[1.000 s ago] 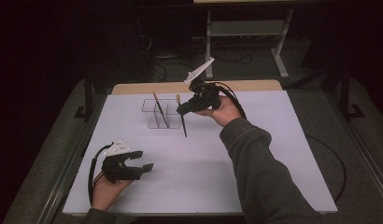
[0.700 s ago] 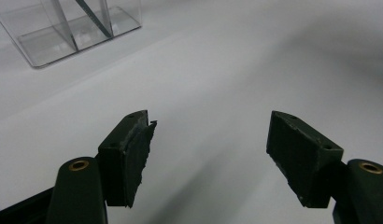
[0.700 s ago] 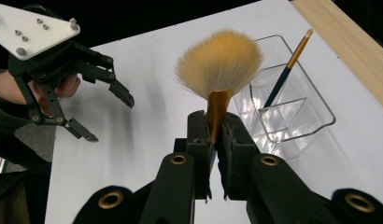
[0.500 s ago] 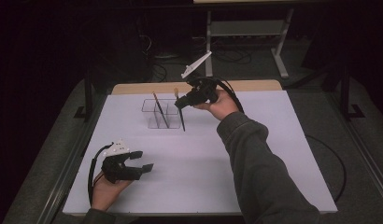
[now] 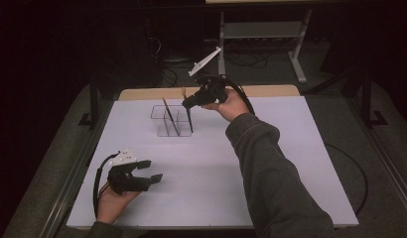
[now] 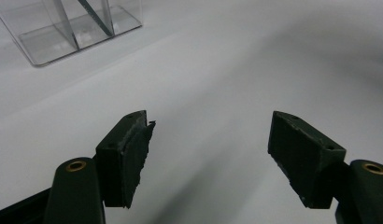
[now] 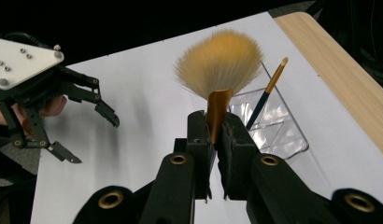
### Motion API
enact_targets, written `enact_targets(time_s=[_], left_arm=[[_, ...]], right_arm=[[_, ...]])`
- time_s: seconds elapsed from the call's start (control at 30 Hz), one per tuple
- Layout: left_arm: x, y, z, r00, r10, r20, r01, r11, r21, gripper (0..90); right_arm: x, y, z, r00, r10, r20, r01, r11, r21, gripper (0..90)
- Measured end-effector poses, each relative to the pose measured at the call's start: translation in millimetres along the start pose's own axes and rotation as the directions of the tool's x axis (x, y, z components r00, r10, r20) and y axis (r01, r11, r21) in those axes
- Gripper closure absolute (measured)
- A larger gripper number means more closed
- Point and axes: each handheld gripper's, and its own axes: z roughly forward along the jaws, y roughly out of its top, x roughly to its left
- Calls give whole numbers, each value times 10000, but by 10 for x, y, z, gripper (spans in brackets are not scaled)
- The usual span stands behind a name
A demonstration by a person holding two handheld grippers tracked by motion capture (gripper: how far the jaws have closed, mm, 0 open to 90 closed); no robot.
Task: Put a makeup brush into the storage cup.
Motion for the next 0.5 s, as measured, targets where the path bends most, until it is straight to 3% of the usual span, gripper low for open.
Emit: enact_targets(time_s=[0.5], left_arm=[[13,-5,-15,10000,28,-3,-28,10000,58,285]], right_arm=[[-126,233,93,9996,176,240,-176,9998,-10,827]])
